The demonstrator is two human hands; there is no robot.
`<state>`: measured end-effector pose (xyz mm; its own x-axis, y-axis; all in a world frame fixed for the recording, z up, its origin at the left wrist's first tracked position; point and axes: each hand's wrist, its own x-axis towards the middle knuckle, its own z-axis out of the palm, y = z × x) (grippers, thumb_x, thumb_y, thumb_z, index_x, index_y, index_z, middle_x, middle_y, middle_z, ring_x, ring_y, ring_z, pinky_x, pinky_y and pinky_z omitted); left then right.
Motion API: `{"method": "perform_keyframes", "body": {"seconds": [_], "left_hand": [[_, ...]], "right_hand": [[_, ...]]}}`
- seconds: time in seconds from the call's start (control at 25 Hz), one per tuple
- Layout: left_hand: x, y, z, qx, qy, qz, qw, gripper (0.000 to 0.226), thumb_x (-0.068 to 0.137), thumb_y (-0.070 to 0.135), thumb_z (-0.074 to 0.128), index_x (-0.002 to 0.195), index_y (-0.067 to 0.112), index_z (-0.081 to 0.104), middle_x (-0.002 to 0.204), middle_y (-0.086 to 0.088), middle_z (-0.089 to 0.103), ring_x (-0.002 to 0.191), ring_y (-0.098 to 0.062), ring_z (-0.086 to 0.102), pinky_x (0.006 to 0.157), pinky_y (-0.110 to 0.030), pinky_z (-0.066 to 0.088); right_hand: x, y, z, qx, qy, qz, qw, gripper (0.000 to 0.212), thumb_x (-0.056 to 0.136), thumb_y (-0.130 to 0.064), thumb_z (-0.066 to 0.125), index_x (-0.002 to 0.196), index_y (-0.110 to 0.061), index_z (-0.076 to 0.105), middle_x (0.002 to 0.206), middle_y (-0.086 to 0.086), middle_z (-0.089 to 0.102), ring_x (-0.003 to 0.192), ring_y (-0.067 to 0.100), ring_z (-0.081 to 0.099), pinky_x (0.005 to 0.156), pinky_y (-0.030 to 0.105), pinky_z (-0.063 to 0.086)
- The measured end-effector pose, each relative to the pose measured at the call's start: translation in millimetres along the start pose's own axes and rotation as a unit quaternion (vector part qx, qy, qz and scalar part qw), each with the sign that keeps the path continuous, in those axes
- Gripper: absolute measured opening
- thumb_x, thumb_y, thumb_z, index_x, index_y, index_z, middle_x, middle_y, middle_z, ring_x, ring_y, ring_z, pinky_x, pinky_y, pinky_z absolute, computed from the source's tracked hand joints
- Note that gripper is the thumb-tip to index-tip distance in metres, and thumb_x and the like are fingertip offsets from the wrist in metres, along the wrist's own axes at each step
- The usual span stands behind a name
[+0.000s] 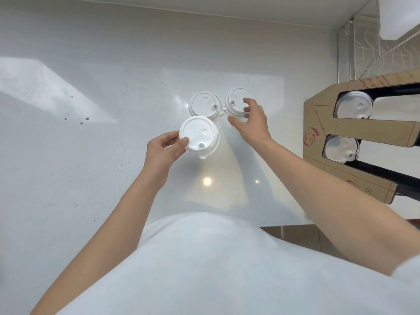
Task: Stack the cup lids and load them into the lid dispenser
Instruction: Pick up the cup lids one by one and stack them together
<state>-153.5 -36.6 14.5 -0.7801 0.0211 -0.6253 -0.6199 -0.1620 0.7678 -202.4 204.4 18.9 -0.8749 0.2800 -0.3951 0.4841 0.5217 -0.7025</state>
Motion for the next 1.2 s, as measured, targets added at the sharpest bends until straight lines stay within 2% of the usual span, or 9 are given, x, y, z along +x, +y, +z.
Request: {"method": "perform_keyframes", "body": {"seconds": [0.08,0.2,0.32,0.48,0.68,0.92,1.12,1.2], "left_hand": [[7,2,0,0.003,0.001,-0.004,1.000,0.036,0.087,0.014,0.075,0.121,0.005,0.070,0.128,-0.024,0.067,0.120,-0.029,0.067,0.100,-0.034,0.056],[14,6,1,0.004,0.003,-0.010,1.000,0.035,0.088,0.012,0.074,0.121,0.004,0.069,0.128,-0.024,0.067,0.121,-0.029,0.066,0.100,-0.034,0.056],[19,9,0,0.003,0.009,-0.015,1.000,0.033,0.089,0.011,0.073,0.121,0.005,0.069,0.126,-0.022,0.068,0.116,-0.025,0.068,0.101,-0.035,0.055],[24,11,-3,0.003,0.013,-0.015,1.000,0.039,0.088,0.014,0.075,0.124,0.003,0.068,0.128,-0.023,0.066,0.119,-0.026,0.067,0.099,-0.032,0.056],[27,12,-5,0.007,0.015,-0.014,1.000,0.038,0.087,0.013,0.075,0.124,0.003,0.068,0.129,-0.025,0.065,0.122,-0.029,0.065,0.097,-0.031,0.056],[22,11,-3,0.012,0.007,-0.012,1.000,0.038,0.088,0.013,0.075,0.124,0.003,0.068,0.129,-0.025,0.066,0.121,-0.028,0.066,0.095,-0.029,0.057],[13,9,0,0.013,-0.010,0.002,1.000,0.037,0.087,0.014,0.076,0.122,0.004,0.069,0.128,-0.026,0.066,0.121,-0.030,0.066,0.095,-0.029,0.057],[8,9,0,0.013,-0.011,0.005,1.000,0.037,0.088,0.014,0.075,0.123,0.003,0.068,0.128,-0.026,0.066,0.121,-0.029,0.066,0.095,-0.029,0.057]], "right_hand": [[20,0,-1,-0.055,0.005,0.005,0.998,0.076,0.087,-0.034,0.070,0.150,-0.017,0.031,0.141,0.009,0.037,0.133,0.026,0.038,0.102,0.031,0.037],[42,-2,-1,-0.146,-0.003,-0.001,0.989,0.085,0.084,-0.040,0.071,0.151,-0.015,0.026,0.146,0.011,0.032,0.136,0.030,0.031,0.093,0.033,0.036],[56,-2,-2,-0.206,-0.012,-0.003,0.978,0.092,0.082,-0.045,0.073,0.153,-0.014,0.024,0.151,0.010,0.030,0.138,0.031,0.029,0.094,0.039,0.040],[66,0,-1,-0.237,-0.012,0.003,0.971,0.087,0.080,-0.047,0.074,0.147,-0.012,0.031,0.148,0.010,0.034,0.136,0.032,0.033,0.091,0.042,0.042],[65,5,-3,-0.229,-0.002,0.005,0.973,0.068,0.081,-0.042,0.074,0.131,-0.006,0.044,0.137,0.012,0.042,0.129,0.032,0.038,0.082,0.036,0.039],[46,12,-15,-0.177,0.017,-0.001,0.984,0.073,0.081,-0.042,0.073,0.138,-0.010,0.042,0.139,0.009,0.042,0.129,0.029,0.038,0.094,0.037,0.041],[13,16,-27,-0.105,0.031,-0.045,0.993,0.076,0.078,-0.041,0.075,0.142,-0.015,0.042,0.141,0.004,0.042,0.127,0.024,0.045,0.097,0.029,0.038],[-2,14,-33,-0.070,0.016,-0.068,0.995,0.079,0.078,-0.040,0.077,0.144,-0.017,0.042,0.142,0.001,0.042,0.126,0.021,0.048,0.101,0.034,0.044]]}}
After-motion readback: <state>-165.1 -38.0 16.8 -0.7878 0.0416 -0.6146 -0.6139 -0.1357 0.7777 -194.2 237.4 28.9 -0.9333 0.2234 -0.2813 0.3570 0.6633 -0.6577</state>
